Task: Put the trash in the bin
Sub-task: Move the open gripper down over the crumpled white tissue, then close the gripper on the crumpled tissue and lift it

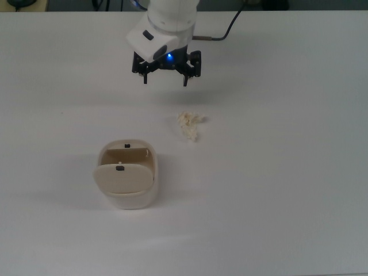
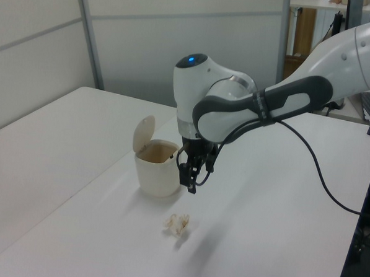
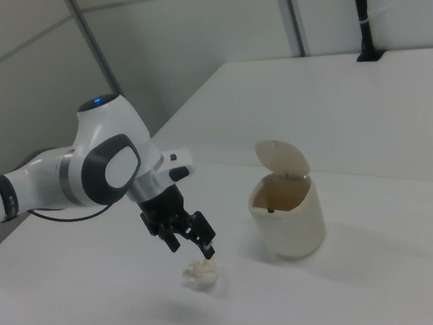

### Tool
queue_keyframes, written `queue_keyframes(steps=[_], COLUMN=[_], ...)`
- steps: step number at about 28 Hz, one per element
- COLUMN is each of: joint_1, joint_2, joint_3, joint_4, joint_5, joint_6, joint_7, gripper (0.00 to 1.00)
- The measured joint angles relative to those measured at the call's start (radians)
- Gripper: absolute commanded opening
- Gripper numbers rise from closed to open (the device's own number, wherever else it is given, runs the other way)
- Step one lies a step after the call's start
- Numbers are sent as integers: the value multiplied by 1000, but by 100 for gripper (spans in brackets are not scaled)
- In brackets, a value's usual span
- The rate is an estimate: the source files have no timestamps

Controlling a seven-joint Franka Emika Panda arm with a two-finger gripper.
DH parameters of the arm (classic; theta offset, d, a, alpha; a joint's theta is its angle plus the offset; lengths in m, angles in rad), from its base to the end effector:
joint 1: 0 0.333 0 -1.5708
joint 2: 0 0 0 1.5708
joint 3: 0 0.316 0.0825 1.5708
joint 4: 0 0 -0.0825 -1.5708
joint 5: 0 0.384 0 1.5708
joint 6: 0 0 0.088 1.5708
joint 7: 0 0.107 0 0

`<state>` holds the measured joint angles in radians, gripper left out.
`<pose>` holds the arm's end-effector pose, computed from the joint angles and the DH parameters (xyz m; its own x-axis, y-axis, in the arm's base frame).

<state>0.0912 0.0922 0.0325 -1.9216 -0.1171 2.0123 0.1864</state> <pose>0.5780 0.0645 0.4432 0.9998 -0.0119 0.0151 -0.0134 -0.9947 0.1015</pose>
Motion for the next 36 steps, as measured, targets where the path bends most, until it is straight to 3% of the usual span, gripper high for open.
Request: queue_keyframes(steps=[7, 17, 26, 33, 36], joint_1=[17, 20, 20, 20, 20], joint_2=[61, 160, 196, 222, 243], joint_3=[6, 80, 99, 119, 129], joint_4=[-4, -4, -2, 7, 7], joint_5=[-63, -168, -222, -231, -268], joint_6=[44, 96, 145, 159, 169], joint_7=[68, 206, 287, 316, 355], gripper=[100, 100, 100, 99, 73])
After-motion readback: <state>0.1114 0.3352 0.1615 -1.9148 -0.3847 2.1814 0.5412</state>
